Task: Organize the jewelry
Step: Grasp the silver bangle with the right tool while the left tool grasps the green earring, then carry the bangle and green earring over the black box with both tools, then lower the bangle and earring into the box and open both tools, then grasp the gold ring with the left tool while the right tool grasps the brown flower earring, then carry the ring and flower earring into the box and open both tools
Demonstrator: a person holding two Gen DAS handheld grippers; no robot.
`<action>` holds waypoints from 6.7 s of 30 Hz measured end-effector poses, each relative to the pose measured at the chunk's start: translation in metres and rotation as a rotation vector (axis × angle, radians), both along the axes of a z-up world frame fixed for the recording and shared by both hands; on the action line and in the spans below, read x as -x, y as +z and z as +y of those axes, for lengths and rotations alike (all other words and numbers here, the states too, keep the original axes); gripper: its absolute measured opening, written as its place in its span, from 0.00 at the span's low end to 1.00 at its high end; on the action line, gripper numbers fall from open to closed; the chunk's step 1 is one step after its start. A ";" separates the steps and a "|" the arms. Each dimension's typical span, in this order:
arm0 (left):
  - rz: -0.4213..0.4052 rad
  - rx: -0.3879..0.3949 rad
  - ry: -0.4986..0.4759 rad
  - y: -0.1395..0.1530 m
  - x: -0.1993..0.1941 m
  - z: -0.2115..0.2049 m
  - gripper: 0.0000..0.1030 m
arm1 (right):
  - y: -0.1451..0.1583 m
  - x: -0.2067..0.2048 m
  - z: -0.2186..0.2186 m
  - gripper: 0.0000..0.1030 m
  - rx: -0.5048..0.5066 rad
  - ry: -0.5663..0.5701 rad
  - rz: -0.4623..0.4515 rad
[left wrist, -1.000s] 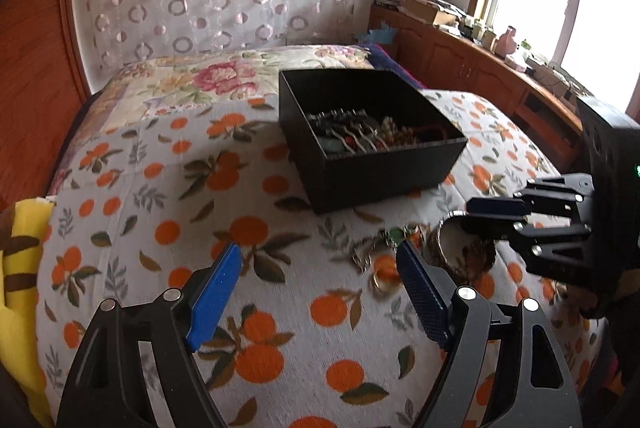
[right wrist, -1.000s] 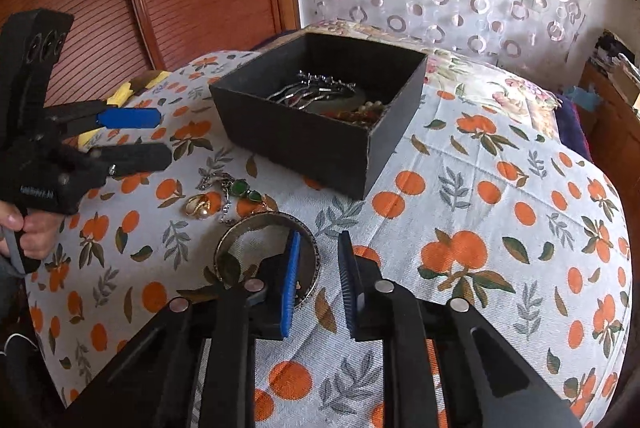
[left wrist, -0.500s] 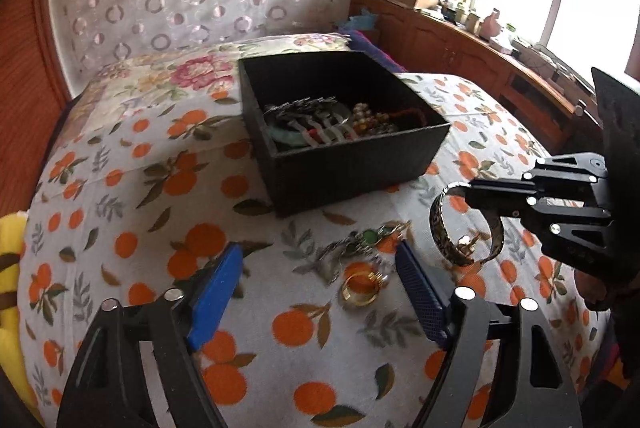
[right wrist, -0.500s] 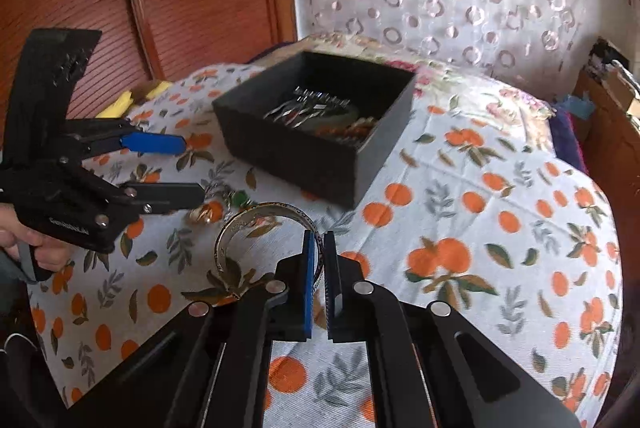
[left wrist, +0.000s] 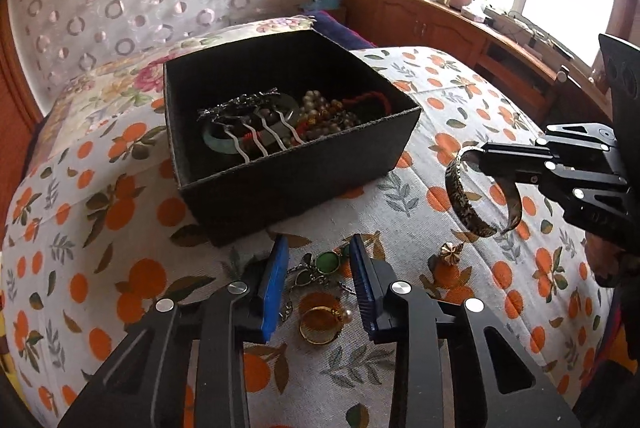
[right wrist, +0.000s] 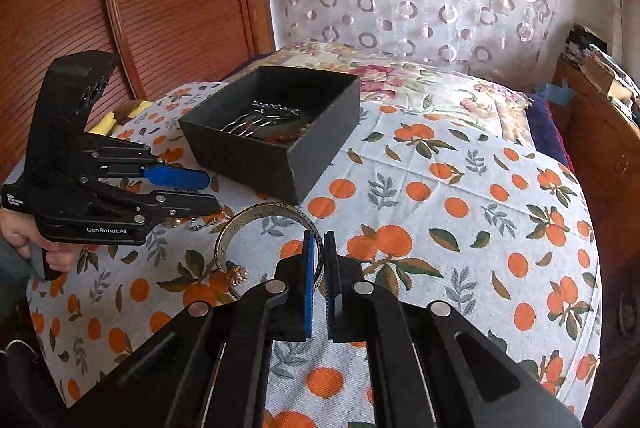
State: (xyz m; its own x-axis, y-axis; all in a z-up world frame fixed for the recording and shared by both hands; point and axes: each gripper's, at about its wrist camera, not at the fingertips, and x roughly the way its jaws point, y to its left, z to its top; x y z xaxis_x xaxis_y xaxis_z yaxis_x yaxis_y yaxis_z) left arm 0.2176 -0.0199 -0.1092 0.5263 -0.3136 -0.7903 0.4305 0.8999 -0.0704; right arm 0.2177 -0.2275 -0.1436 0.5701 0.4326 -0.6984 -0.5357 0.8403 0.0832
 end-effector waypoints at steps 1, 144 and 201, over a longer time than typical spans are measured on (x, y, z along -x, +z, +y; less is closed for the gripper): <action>-0.001 -0.005 0.002 0.000 0.001 0.000 0.27 | 0.000 0.000 0.000 0.05 -0.001 -0.001 0.001; -0.034 -0.016 0.050 -0.003 0.060 -0.003 0.18 | -0.021 0.020 0.045 0.16 0.077 0.095 0.049; -0.178 0.058 0.189 0.064 -0.064 0.022 0.17 | 0.041 -0.114 0.064 0.32 -0.048 -0.015 -0.057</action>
